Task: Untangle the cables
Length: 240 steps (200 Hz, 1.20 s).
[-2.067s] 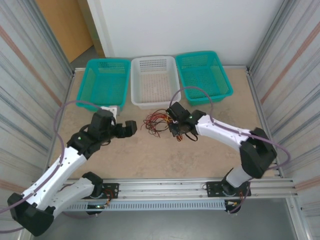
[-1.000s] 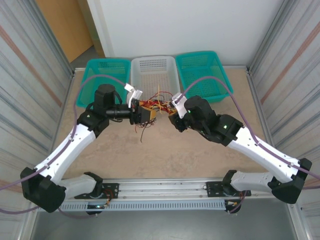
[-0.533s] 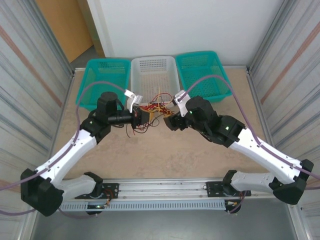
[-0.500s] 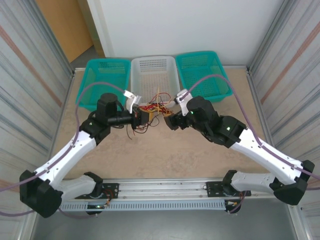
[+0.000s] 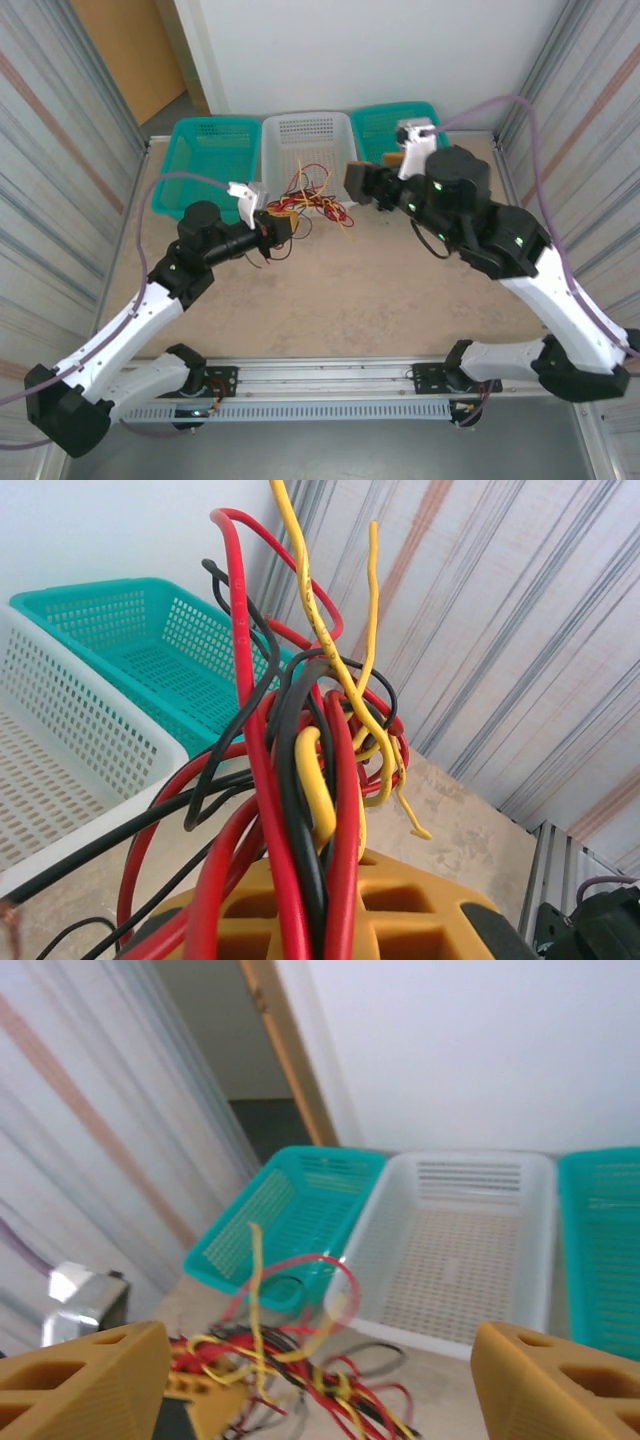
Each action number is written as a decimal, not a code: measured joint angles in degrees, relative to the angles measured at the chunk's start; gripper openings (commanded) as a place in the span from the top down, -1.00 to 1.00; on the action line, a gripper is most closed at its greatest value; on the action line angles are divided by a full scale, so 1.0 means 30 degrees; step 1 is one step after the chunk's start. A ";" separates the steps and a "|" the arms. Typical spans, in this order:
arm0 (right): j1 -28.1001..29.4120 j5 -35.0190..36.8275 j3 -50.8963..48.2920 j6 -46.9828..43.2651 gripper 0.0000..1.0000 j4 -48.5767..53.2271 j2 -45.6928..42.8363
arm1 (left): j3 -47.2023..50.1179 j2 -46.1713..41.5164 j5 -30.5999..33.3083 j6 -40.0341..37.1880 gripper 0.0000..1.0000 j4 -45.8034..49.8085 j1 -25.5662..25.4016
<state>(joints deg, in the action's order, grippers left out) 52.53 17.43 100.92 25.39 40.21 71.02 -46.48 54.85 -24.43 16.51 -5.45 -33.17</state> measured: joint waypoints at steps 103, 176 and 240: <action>-0.1290 -0.4503 0.1807 0.2025 0.09 0.0306 0.4954 | -0.0015 -0.0022 0.0379 -0.0576 1.00 -0.0146 -0.1107; -0.2011 -0.6142 0.1749 0.2484 0.37 -0.0750 0.5690 | -0.0015 -0.0146 0.0328 -0.0925 1.00 -0.0124 -0.1107; -0.1982 -0.6390 0.1741 0.2302 0.59 -0.0969 0.5960 | -0.0007 -0.0138 0.0342 -0.1217 1.00 -0.0109 -0.1107</action>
<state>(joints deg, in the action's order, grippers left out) 46.59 -1.74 106.15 32.29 37.30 88.90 -46.50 54.43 -23.40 12.86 -5.78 -36.49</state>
